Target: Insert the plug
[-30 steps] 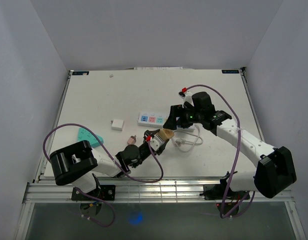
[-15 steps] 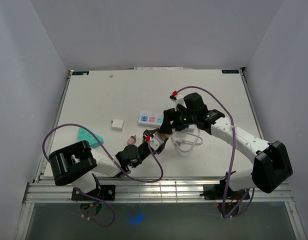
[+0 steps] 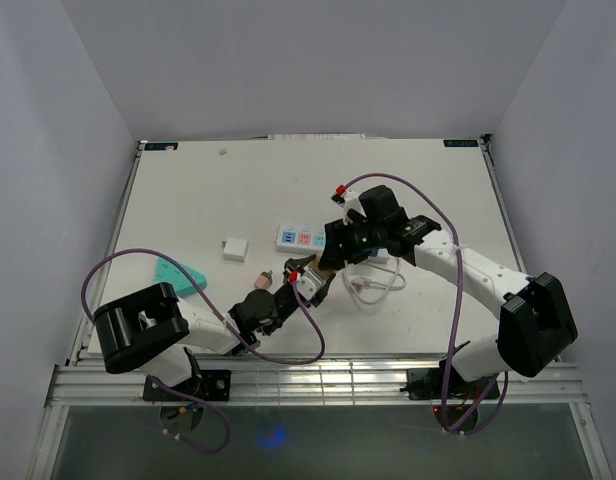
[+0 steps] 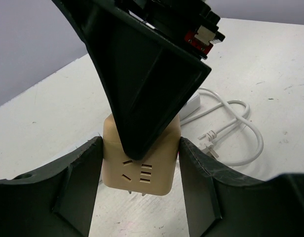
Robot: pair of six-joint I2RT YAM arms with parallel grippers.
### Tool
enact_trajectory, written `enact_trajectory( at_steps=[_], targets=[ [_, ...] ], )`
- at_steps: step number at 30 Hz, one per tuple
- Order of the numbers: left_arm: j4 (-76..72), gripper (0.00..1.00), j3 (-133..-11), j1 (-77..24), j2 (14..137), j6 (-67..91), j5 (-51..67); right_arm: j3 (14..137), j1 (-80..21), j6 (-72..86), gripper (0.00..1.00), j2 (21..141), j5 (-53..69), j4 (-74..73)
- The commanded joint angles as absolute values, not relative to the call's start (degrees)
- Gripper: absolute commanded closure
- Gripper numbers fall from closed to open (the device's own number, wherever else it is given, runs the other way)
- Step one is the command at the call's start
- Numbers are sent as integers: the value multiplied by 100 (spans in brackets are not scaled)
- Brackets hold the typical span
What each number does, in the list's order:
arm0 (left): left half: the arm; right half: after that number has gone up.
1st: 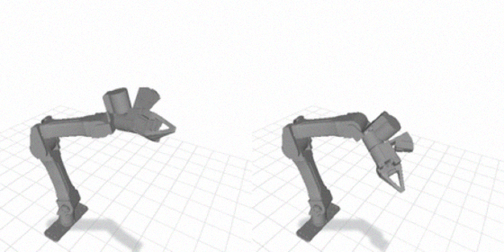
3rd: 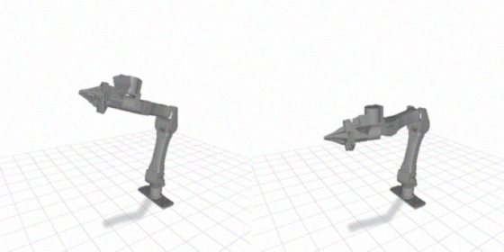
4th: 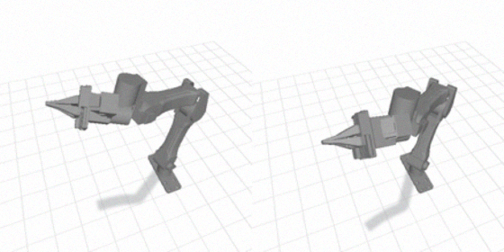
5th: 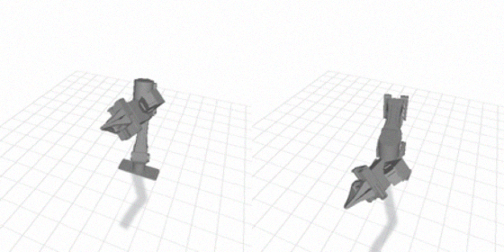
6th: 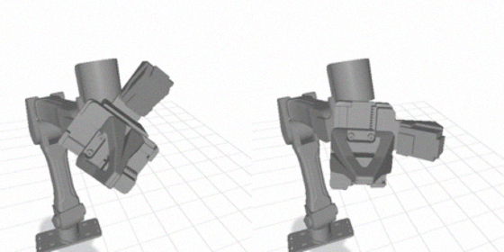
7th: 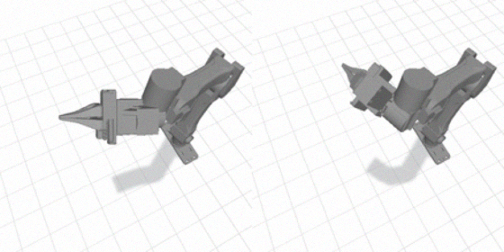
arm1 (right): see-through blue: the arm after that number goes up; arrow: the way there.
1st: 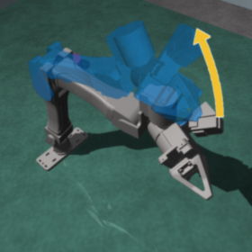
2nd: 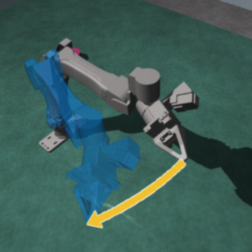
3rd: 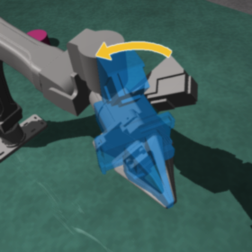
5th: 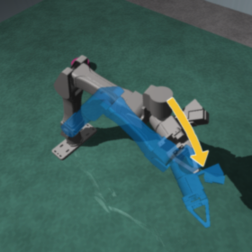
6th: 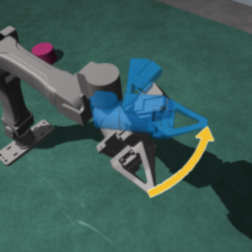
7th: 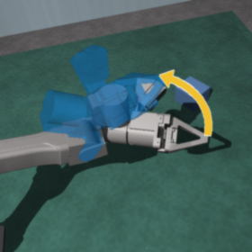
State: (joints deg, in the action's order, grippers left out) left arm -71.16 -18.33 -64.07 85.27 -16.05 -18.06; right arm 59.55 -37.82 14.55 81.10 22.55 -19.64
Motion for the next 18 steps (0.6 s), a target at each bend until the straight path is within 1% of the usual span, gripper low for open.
enact_trajectory(
  at_steps=[1,2,3,4,6,7,8,9,11,12,14,15,17,18],
  targets=[
    [-7330,100,-1810,-6381,8279,-1635,-1811,6266,-3893,1292,35,8278,2399,-2039],
    [-7313,100,-1819,-6381,8279,-1635,-1802,6293,-3902,1266,41,8314,2417,-2065],
    [-7295,100,-1828,-6381,8279,-1643,-1810,6363,-3911,1240,61,8367,2417,-2100],
    [-7295,100,-1819,-6381,8271,-1635,-1802,6389,-3920,1231,70,8428,2417,-2144],
    [-7304,100,-1811,-6381,8227,-1617,-1793,6433,-3920,1213,82,8464,2347,-2180],
    [-7295,100,-1802,-6381,8200,-1600,-1784,6425,-3929,1213,85,8464,2355,-2145],
    [-7278,97,-1802,-6381,8174,-1591,-1758,6425,-3920,1204,87,8455,2382,-2118],
    [-7260,94,-1802,-6381,8139,-1582,-1740,6399,-3920,1195,92,8446,2373,-2083],
    [-7225,88,-1802,-6381,8112,-1547,-1714,6372,-3920,1204,92,8403,2434,-1961],
    [-7207,79,-1819,-6381,8095,-1538,-1696,6346,-3920,1204,92,8376,2469,-1882],
    [-7120,70,-1837,-6381,8077,-1494,-1670,6311,-3911,1222,92,8358,2435,-1750],
    [-7110,61,-1854,-6381,8034,-1477,-1679,6328,-3911,1213,92,8341,2374,-1732],
    [-7101,48,-1828,-6381,7972,-1407,-1679,6337,-3885,1187,92,8288,2303,-1566],
    [-7102,34,-1793,-6381,7928,-1363,-1705,6320,-3876,1178,92,8253,2303,-1469]
  ],
)
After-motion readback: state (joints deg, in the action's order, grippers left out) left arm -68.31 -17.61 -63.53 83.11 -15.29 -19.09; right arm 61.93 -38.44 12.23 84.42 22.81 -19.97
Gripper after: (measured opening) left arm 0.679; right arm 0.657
